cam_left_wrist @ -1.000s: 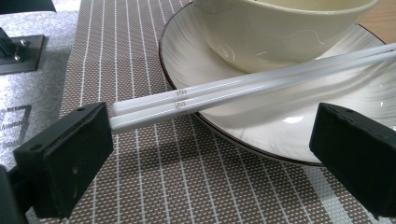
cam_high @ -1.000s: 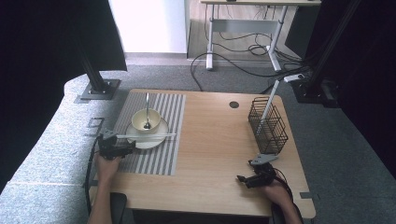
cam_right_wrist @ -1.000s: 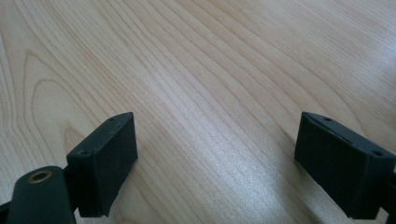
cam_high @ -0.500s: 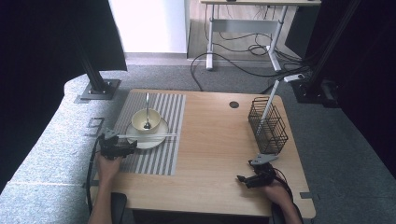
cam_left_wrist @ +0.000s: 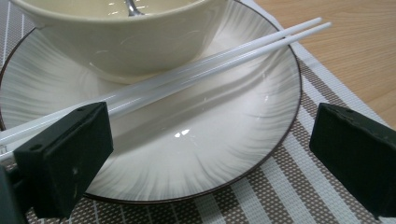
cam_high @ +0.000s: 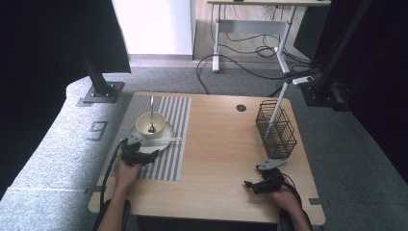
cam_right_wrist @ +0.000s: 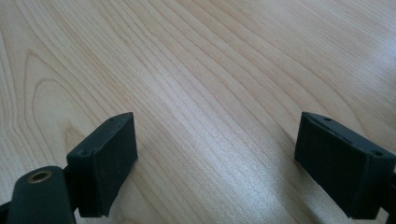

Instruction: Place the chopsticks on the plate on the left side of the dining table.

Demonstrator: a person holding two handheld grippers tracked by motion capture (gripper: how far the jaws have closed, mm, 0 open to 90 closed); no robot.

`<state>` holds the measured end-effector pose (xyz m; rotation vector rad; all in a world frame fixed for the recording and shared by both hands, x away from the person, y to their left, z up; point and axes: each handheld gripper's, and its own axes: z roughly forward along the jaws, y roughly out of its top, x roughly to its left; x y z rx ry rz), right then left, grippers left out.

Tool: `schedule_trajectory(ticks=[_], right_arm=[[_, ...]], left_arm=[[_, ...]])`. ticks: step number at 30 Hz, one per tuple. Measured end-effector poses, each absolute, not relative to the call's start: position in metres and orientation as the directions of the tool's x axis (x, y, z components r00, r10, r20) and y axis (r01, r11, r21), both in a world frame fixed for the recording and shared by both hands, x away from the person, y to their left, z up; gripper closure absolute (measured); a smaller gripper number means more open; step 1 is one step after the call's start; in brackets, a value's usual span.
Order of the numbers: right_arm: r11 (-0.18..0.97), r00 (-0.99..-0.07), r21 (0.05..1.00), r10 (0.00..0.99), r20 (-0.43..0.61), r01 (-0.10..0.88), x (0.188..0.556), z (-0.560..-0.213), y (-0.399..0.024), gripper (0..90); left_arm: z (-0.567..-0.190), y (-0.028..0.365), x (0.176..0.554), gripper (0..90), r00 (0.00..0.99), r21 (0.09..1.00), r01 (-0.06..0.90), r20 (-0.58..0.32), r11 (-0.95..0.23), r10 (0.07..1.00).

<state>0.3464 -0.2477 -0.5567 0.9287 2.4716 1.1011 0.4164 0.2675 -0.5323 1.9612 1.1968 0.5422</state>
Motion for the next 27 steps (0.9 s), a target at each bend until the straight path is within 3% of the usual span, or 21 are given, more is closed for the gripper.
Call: schedule_trajectory(ticks=[17, 27], right_arm=[[0.503, -0.754, 0.742, 0.656, 0.005, 0.443, 0.346, -0.557, -0.248, 12.4], [0.503, -0.754, 0.742, 0.657, 0.005, 0.443, 0.346, -0.557, -0.248, 12.5]], left_arm=[[-0.535, 0.269, 0.42, 0.0, 0.459, 0.774, 0.571, -0.026, -0.273, 0.888], [-0.518, 0.26, 0.404, 0.0, 0.51, 0.792, 0.528, -0.008, -0.306, 0.86]])
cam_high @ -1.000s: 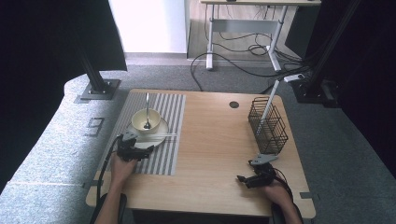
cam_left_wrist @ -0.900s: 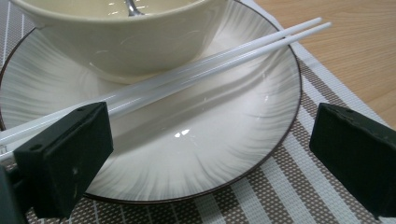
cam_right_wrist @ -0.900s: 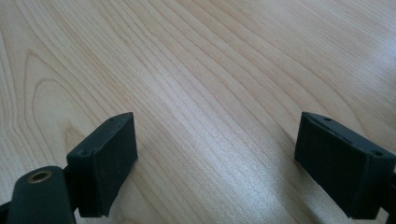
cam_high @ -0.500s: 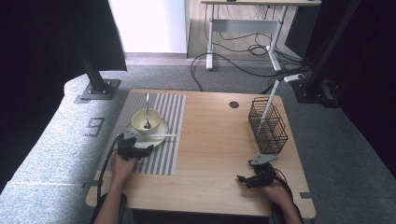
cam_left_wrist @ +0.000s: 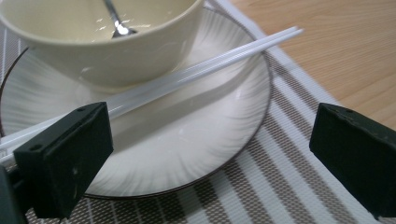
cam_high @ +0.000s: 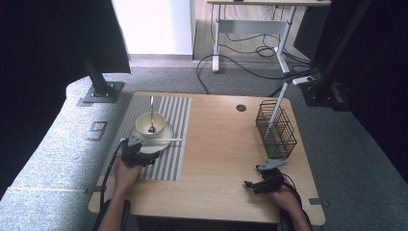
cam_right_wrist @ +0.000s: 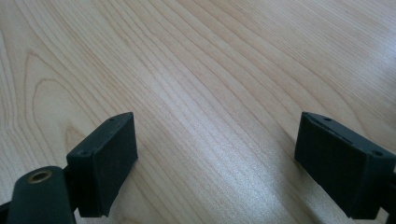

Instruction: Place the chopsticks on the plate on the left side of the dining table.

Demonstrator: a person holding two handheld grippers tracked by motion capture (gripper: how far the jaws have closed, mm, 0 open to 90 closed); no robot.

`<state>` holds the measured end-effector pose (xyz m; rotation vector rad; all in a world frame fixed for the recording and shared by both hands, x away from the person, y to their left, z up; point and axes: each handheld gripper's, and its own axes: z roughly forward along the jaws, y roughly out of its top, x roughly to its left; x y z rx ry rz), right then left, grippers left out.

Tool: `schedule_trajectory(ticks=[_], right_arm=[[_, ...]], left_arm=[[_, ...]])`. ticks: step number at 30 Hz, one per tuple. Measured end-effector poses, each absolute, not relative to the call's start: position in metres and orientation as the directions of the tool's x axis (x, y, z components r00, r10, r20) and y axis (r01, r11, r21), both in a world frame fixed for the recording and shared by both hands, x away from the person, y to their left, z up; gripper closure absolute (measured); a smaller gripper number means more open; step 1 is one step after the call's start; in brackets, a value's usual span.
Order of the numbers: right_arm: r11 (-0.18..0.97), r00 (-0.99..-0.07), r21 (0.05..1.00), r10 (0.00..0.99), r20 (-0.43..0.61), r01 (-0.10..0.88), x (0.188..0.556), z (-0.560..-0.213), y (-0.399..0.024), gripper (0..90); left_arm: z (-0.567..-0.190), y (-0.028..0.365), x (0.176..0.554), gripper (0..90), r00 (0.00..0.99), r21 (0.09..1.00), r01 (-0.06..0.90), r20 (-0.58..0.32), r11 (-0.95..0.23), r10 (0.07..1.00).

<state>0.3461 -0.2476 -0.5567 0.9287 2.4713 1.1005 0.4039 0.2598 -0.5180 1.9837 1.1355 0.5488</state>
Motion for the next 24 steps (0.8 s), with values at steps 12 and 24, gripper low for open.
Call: schedule_trajectory(ticks=[12, 24], right_arm=[[0.502, -0.753, 0.742, 0.658, 0.005, 0.444, 0.346, -0.557, -0.248, 12.4], [0.503, -0.753, 0.742, 0.658, 0.005, 0.444, 0.346, -0.557, -0.248, 12.4]], left_arm=[[-0.504, 0.238, 0.389, 0.0, 0.582, 0.805, 0.484, -0.003, -0.344, 0.813], [-0.511, 0.215, 0.376, 0.0, 0.68, 0.772, 0.463, 0.008, -0.437, 0.734]])
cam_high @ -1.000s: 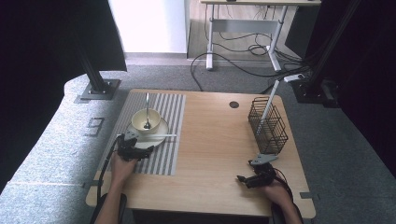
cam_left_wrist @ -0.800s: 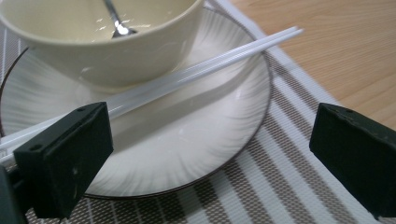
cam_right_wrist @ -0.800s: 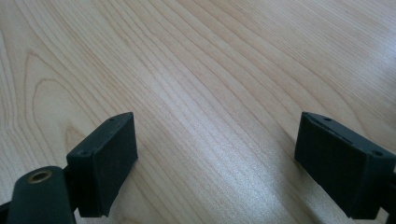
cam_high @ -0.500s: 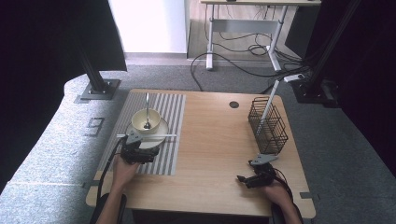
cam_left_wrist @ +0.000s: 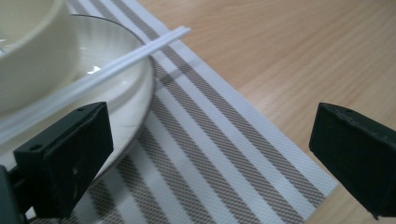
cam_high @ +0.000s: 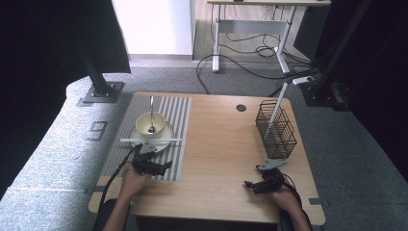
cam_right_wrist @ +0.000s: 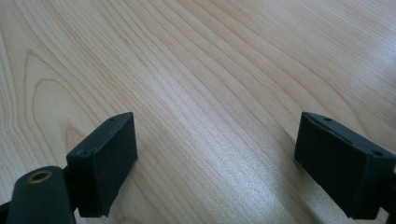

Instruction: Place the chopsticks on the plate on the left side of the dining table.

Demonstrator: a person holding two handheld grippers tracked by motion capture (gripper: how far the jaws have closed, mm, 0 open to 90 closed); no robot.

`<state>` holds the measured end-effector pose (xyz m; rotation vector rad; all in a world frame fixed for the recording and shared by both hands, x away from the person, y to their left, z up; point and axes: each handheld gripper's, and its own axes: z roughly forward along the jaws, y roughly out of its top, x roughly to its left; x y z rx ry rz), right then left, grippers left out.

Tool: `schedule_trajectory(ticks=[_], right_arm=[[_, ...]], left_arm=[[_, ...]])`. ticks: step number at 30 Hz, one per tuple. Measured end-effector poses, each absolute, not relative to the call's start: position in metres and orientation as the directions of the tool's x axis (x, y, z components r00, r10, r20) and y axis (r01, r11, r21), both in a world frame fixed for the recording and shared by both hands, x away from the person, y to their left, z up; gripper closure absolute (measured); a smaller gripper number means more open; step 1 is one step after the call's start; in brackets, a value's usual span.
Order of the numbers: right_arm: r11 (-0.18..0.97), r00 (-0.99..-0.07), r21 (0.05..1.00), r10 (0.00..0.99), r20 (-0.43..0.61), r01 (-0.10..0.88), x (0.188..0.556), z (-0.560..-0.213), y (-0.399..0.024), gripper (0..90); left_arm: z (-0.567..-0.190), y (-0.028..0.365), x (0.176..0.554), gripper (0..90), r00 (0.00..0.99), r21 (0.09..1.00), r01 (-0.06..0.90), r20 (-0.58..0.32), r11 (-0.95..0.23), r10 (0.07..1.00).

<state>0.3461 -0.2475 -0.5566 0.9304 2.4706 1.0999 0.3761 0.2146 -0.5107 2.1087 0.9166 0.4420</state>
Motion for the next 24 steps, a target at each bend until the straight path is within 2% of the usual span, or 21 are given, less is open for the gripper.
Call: schedule_trajectory(ticks=[9, 19, 24], right_arm=[[0.502, -0.753, 0.742, 0.658, 0.005, 0.444, 0.346, -0.557, -0.248, 12.4], [0.502, -0.753, 0.742, 0.658, 0.005, 0.444, 0.346, -0.557, -0.248, 12.4], [0.503, -0.753, 0.742, 0.658, 0.005, 0.444, 0.346, -0.557, -0.248, 12.4]], left_arm=[[-0.522, 0.185, 0.372, 0.0, 0.749, 0.736, 0.438, 0.019, -0.516, 0.663], [-0.544, 0.17, 0.376, 0.0, 0.773, 0.67, 0.446, 0.046, -0.594, 0.633], [-0.55, 0.169, 0.379, 0.0, 0.779, 0.659, 0.468, 0.006, -0.588, 0.627]])
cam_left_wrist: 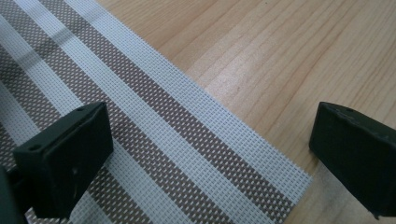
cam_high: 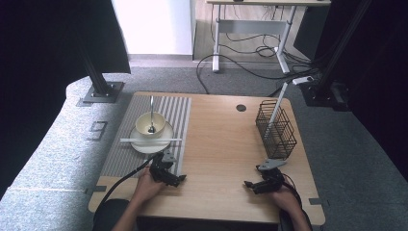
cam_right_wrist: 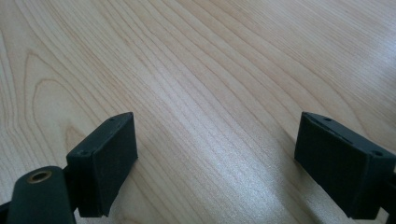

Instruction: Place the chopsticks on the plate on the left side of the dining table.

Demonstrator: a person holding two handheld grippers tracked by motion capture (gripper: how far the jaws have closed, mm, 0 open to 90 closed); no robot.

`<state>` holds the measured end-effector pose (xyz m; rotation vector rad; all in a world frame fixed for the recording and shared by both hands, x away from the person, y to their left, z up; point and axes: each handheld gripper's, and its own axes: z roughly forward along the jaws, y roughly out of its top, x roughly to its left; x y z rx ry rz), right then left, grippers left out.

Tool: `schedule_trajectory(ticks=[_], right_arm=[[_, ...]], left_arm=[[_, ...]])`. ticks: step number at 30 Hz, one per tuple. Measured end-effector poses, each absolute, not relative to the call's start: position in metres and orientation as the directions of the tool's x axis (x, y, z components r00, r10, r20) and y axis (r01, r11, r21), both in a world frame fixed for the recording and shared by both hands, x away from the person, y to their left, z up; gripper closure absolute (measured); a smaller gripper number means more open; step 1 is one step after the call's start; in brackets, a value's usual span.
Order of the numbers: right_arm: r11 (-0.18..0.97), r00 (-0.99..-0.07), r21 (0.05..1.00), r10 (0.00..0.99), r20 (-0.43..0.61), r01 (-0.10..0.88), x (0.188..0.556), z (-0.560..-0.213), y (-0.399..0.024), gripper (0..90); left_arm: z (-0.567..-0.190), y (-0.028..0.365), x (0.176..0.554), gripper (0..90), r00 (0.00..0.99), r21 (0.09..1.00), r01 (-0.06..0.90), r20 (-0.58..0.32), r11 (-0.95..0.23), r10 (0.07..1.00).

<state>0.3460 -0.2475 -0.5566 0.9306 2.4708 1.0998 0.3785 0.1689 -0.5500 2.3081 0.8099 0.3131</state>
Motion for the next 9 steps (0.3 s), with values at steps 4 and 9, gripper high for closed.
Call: schedule_trajectory(ticks=[4, 9], right_arm=[[0.502, -0.753, 0.742, 0.658, 0.005, 0.444, 0.346, -0.5566, -0.2475, 12.4], [0.503, -0.753, 0.742, 0.657, 0.005, 0.444, 0.3459, -0.5568, -0.2476, 12.1]], left_arm=[[-0.5501, 0.1691, 0.3786, 0.0, 0.779, 0.659, 0.47, 0.004, -0.587, 0.627], [-0.5502, 0.1689, 0.3785, 0.0, 0.779, 0.659, 0.469, 0.005, -0.588, 0.627]])
